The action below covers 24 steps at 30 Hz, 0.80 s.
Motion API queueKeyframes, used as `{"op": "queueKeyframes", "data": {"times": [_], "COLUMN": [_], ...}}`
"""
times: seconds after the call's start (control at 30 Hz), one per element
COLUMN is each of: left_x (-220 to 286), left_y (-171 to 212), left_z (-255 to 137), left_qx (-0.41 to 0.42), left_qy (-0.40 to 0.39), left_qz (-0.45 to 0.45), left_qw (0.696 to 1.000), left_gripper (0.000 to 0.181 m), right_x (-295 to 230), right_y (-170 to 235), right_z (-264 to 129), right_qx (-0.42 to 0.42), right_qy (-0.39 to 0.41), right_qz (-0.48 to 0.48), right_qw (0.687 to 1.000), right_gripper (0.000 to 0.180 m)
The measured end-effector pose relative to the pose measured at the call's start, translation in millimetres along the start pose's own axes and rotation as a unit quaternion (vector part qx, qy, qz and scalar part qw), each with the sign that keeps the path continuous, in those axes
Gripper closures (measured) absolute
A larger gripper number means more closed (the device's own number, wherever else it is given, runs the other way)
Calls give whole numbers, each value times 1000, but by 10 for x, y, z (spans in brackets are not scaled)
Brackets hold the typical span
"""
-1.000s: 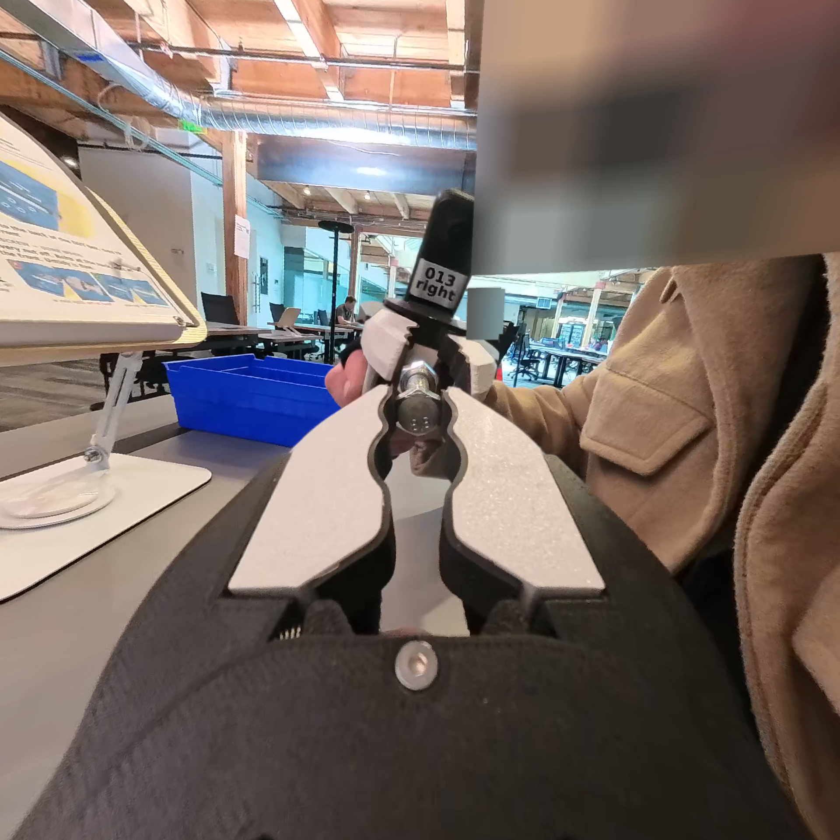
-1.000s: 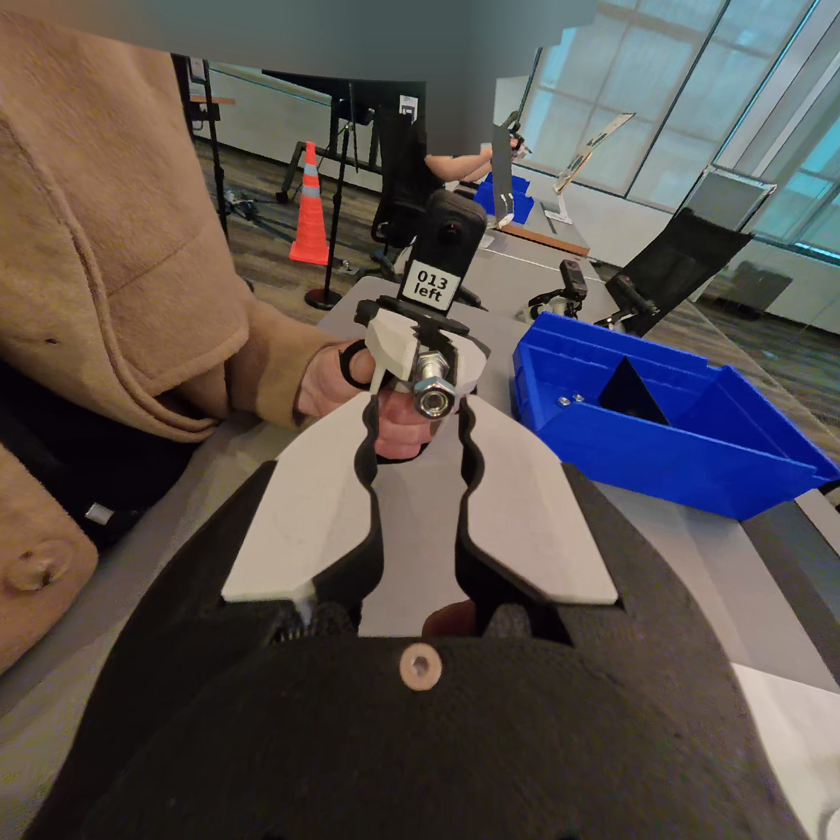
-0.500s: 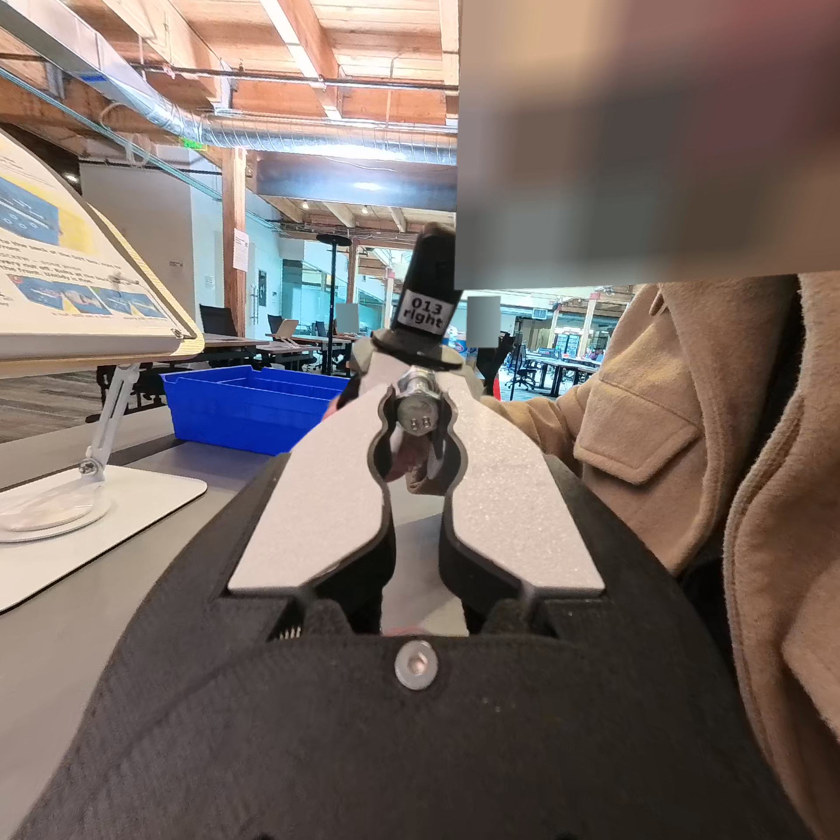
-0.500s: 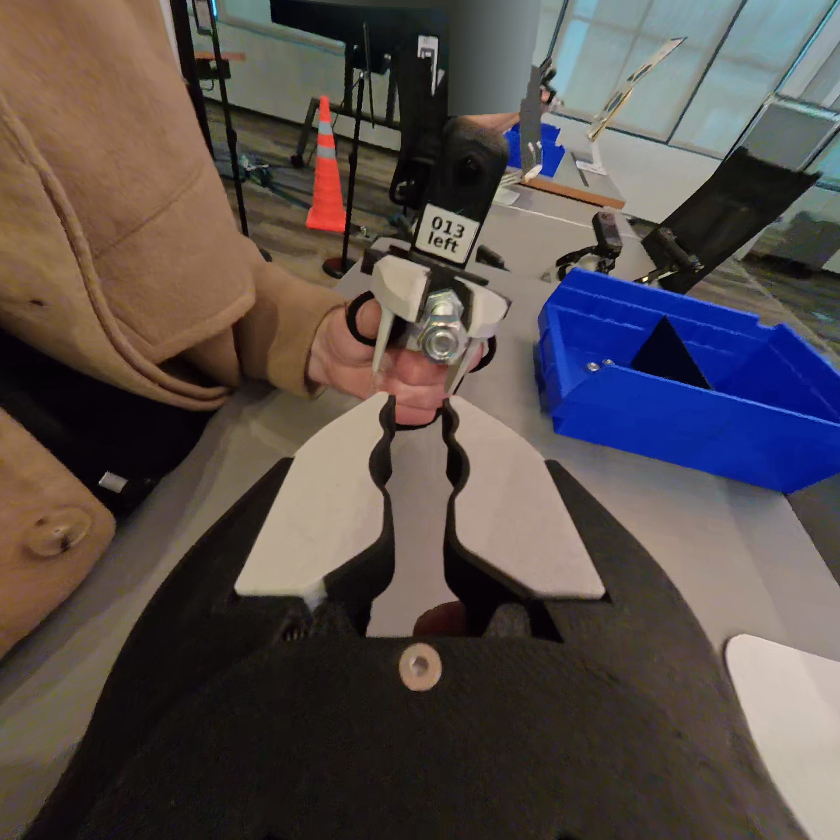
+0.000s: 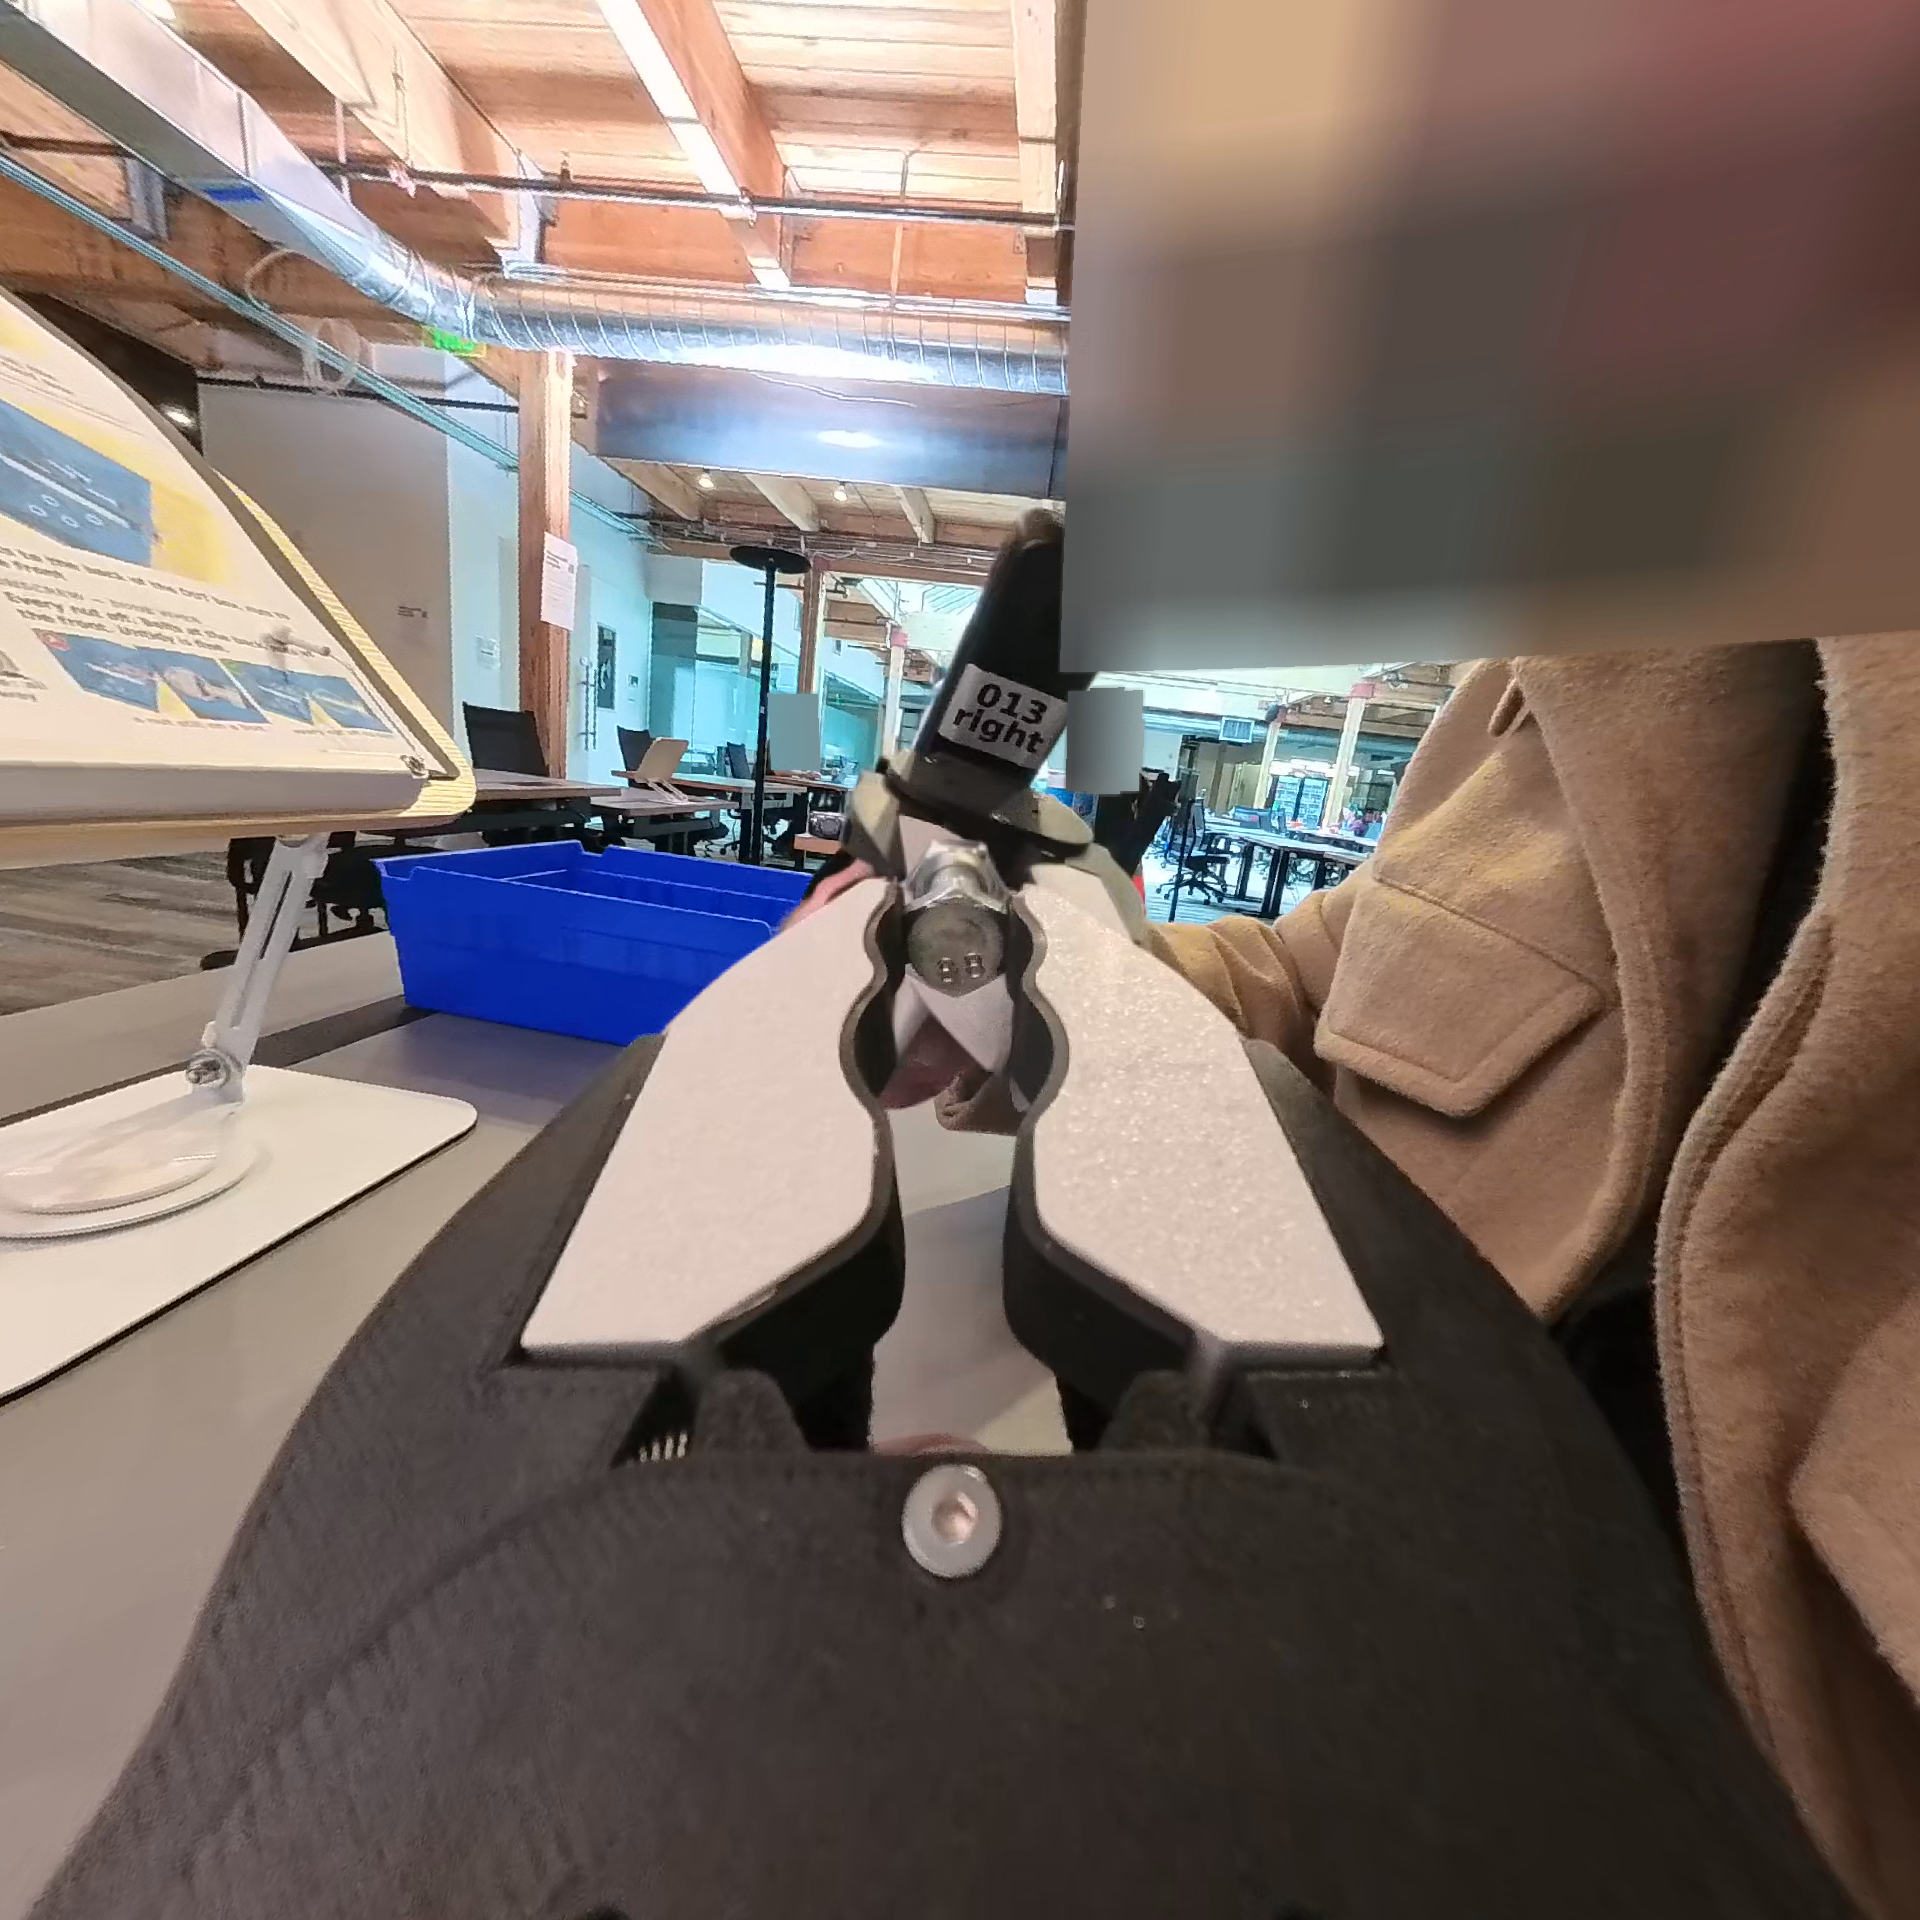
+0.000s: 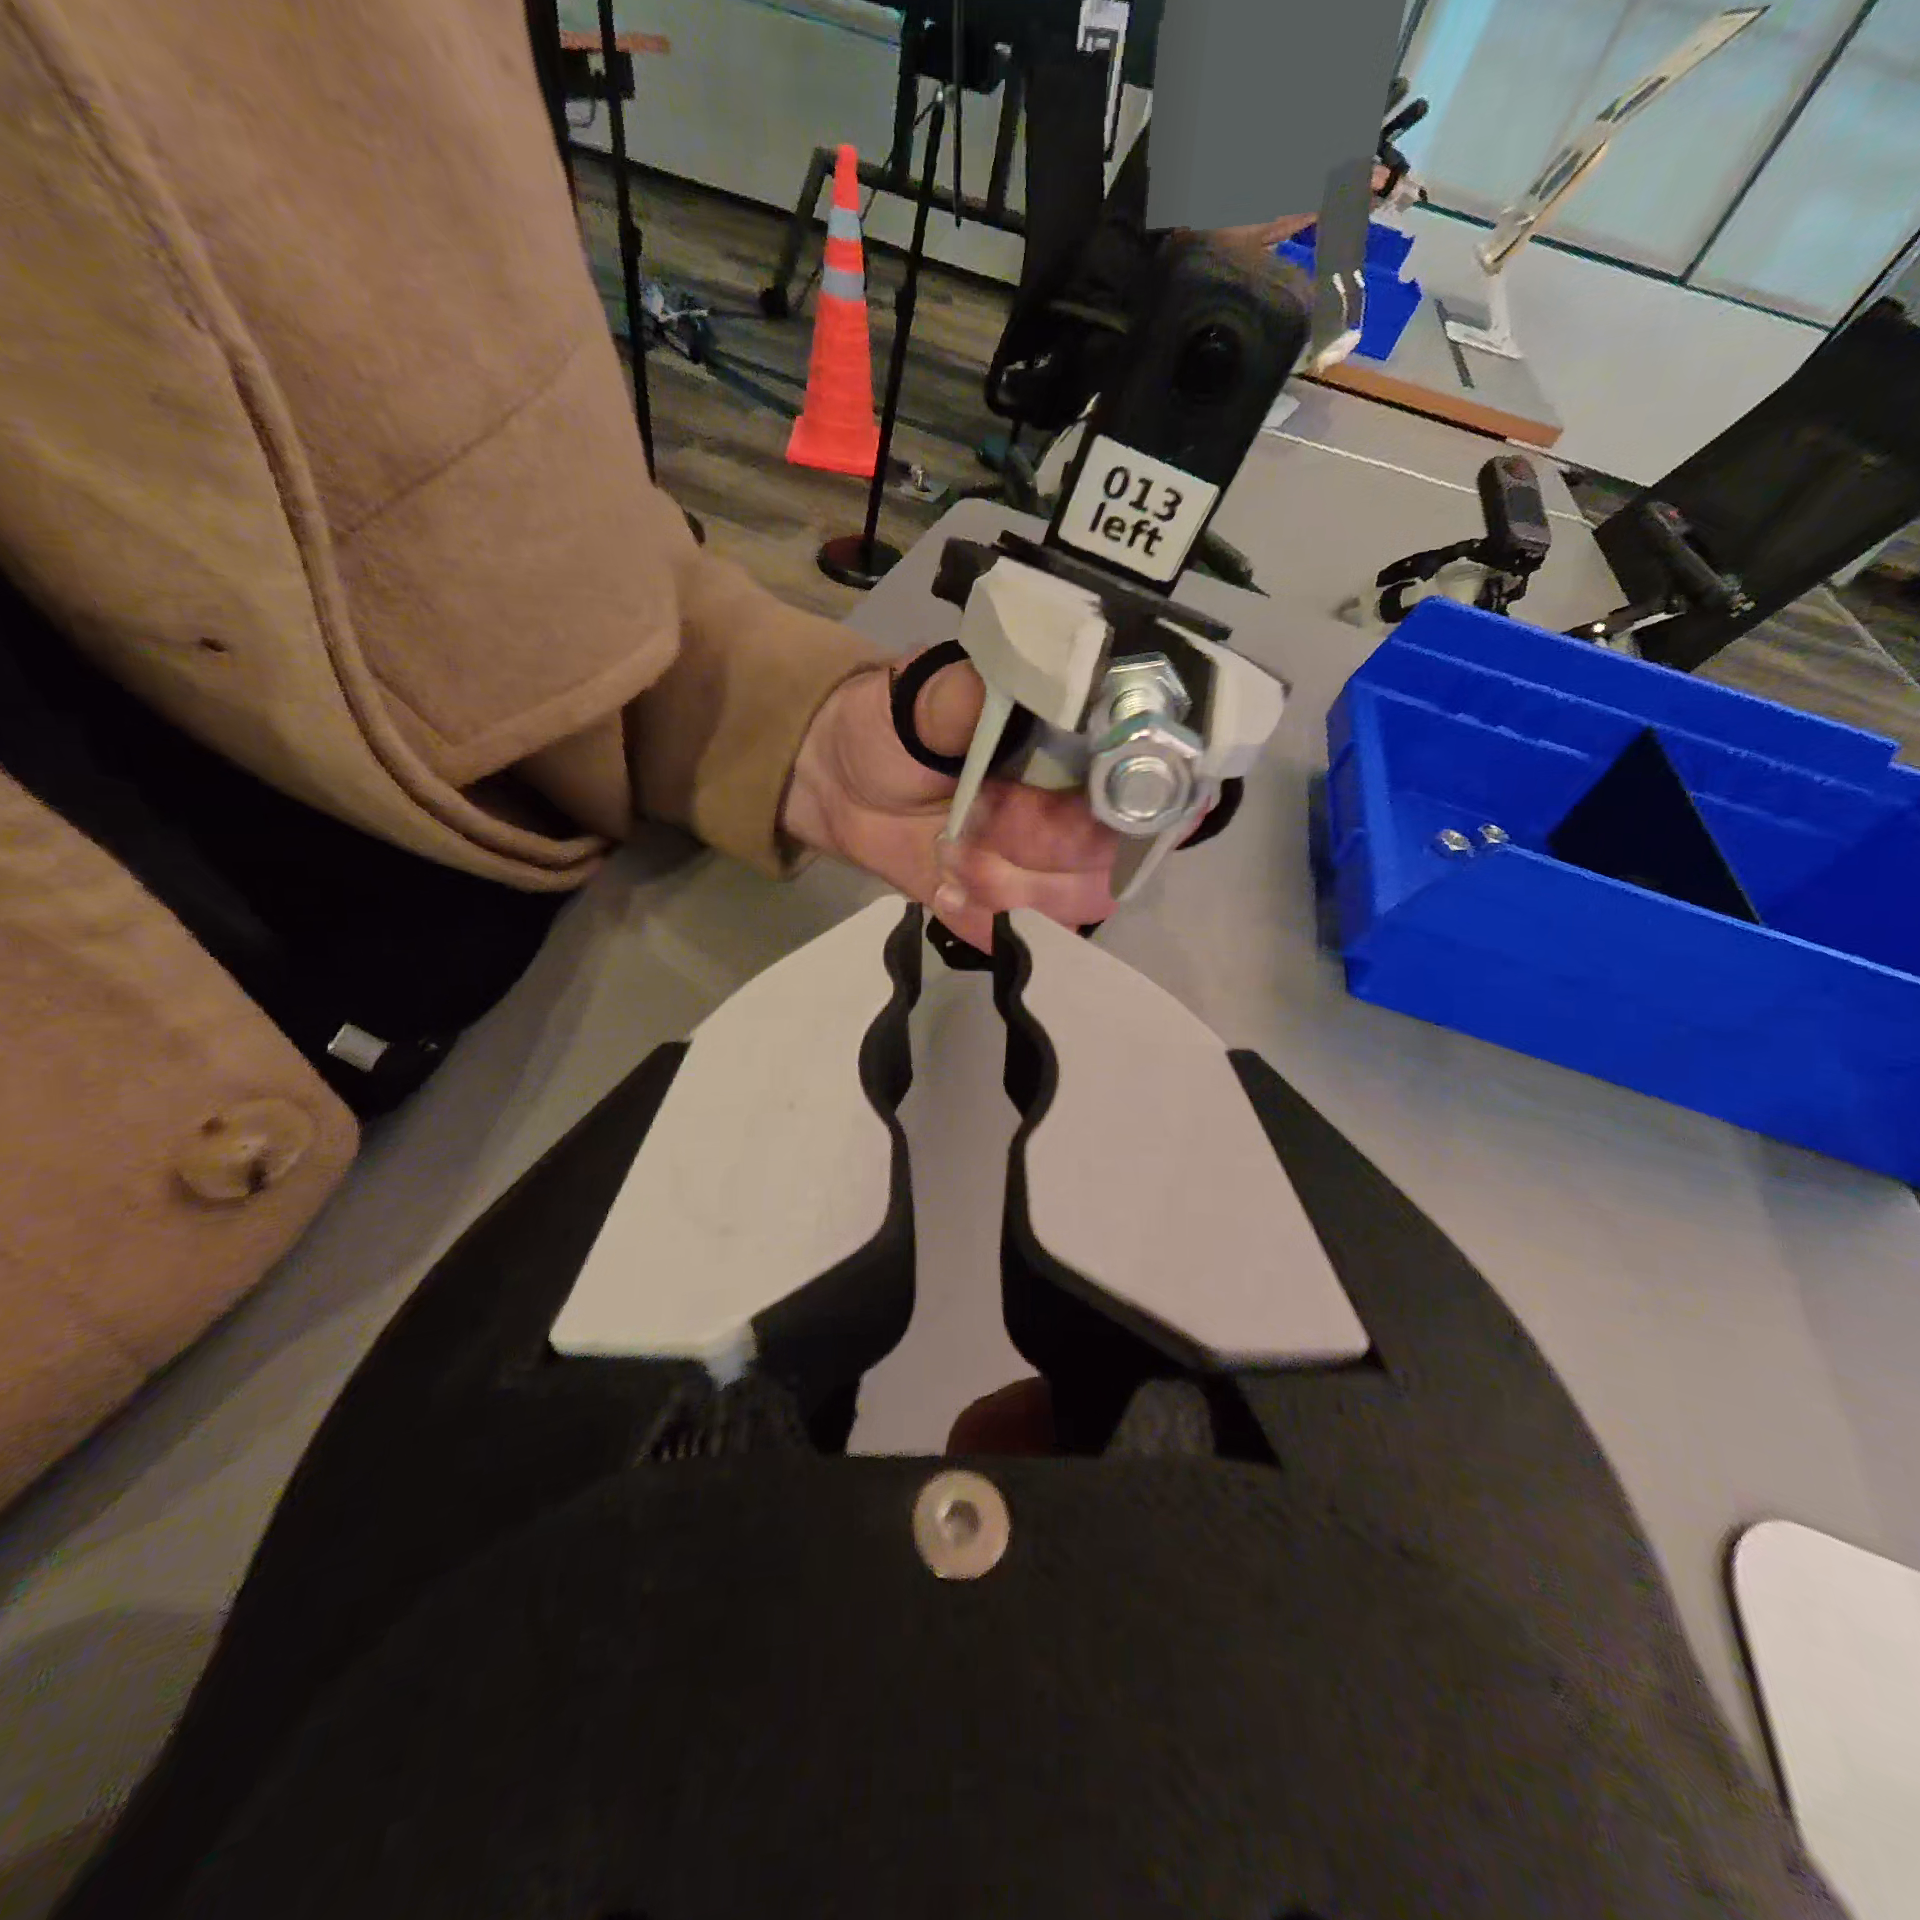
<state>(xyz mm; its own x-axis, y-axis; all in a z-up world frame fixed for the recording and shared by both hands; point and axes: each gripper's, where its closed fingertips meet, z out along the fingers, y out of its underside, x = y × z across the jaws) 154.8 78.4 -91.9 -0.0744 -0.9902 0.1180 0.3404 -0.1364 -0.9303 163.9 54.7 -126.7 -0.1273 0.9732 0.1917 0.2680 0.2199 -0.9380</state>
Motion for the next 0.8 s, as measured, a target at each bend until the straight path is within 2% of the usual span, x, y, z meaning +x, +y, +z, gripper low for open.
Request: {"op": "queueKeyframes", "data": {"times": [0.2,0.33,0.4,0.47,0.67,0.8], "left_x": [-2,0,-12,-21,-5,-8], "left_y": [21,30,-1,0,10,18], "left_z": [8,17,2,-11,4,9], "left_qx": [-6,-8,-1,-1,-4,-4], "left_qy": [2,0,-5,-4,-1,0], "left_qz": [-1,1,3,-1,2,-1], "left_qw": [1000,1000,1000,1000,1000,1000], "left_gripper": [163,163,163,164,163,164], "right_x": [246,191,-22,-134,236,227], "right_y": [-202,-193,-158,-96,-162,-244], "right_z": [-118,-75,-35,9,-113,-88], "right_qx": [52,51,44,19,46,63], "right_qy": [76,60,-4,-34,62,67], "right_qz": [3,3,-4,-8,14,2], "right_qw": [996,997,999,999,997,996], "right_gripper": [142,147,174,170,146,144]}}
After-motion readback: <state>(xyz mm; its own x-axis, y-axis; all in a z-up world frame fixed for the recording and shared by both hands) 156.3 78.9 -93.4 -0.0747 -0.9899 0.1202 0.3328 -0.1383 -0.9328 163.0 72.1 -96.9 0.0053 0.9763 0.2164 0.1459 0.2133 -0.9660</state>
